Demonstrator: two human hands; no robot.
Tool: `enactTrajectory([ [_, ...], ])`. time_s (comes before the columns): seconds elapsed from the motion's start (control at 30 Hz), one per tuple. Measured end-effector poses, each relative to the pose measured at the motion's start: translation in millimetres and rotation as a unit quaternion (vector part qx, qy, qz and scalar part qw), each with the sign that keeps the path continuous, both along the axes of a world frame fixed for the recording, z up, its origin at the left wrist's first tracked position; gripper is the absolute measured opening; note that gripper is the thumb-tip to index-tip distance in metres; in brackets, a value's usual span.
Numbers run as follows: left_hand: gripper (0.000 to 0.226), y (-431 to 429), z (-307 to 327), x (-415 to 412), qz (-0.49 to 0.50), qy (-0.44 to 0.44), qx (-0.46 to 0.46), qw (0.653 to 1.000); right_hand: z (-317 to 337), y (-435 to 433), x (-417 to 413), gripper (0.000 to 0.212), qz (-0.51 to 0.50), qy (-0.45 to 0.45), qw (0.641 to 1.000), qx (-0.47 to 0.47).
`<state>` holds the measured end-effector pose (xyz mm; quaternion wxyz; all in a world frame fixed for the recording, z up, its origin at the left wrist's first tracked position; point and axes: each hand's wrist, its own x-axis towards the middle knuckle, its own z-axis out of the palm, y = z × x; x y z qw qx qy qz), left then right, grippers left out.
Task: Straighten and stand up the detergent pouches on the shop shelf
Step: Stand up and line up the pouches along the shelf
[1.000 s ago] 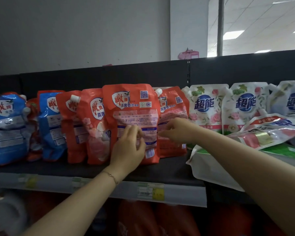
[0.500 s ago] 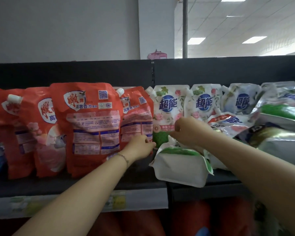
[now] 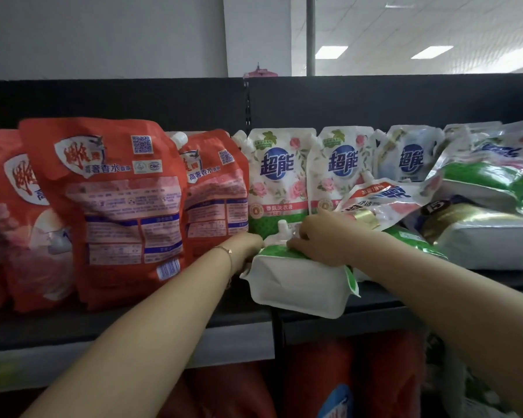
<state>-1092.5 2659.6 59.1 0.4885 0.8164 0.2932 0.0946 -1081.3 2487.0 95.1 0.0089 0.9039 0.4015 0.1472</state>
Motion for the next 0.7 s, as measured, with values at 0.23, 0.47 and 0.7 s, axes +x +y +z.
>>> enactTrajectory([
  [0.23, 0.031, -4.6, 3.0, -0.1, 0.017, -0.04, -0.067, 0.997, -12.7, -9.6, 3.7, 0.048, 0.042, 0.001, 0.999, 0.025],
  [0.47, 0.038, -16.9, 31.1, -5.2, 0.028, -0.15, 0.02, 0.988, -10.5, -23.5, -1.6, 0.033, 0.075, 0.028, 0.991, 0.103],
  [0.7, 0.036, -15.5, 79.8, -17.8, 0.04, -0.245, 0.113, 0.962, -21.2, -19.9, 1.9, 0.037, 0.127, 0.089, 0.964, 0.218],
])
